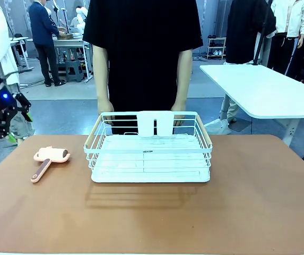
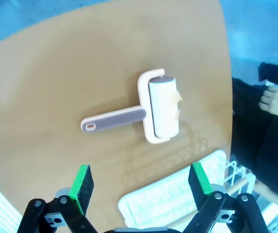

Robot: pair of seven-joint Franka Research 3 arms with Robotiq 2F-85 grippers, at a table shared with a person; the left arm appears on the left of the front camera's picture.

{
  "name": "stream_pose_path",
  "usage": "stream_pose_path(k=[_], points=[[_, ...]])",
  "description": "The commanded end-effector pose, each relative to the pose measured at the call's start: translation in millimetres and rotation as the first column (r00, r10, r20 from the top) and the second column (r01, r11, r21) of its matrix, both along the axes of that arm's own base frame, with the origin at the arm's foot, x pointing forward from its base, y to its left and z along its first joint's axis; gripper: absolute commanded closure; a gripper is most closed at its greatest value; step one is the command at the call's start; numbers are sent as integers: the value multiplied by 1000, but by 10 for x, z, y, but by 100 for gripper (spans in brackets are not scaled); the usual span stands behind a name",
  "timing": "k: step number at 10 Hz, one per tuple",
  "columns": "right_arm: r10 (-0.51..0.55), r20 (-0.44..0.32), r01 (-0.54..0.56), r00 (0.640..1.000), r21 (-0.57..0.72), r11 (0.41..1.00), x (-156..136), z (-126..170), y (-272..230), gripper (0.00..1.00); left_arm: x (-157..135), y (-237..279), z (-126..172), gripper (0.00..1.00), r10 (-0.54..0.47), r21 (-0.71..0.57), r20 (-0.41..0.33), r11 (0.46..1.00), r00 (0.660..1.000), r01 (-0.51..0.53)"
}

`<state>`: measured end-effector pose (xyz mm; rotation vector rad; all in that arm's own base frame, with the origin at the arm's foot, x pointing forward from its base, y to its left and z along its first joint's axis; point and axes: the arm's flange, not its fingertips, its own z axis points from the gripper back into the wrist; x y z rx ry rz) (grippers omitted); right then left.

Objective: Clean the table.
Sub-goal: Place the Lint Roller down when the Dish drying rack is positioned in the middle of the table.

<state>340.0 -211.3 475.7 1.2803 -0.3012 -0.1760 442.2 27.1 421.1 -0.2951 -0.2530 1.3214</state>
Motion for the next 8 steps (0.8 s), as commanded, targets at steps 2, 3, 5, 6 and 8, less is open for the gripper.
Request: stream_pose_path(k=[2,3,5,6,8], points=[[8,14,-8,1000,8,1000,-22,20,6,0,-34,-78,307,0,-4,1,-12,1000,1000,4],[8,14,-8,1000,8,1000,-22,20,6,0,-18,-41,152,0,-13,-5,-8,1000,1000,13],[8,14,-8,1000,8,1000,-22,20,6,0,-18,-41,152,0,-13,-5,-8,1000,1000,13],[8,14,-8,1000,8,1000,-22,20,6,0,-18,-41,152,0,-13,-5,-8,1000,1000,13],[8,14,-8,1000,8,1000,-22,20,6,0,-18,-41,152,0,-13,-5,-8,1000,1000,13]])
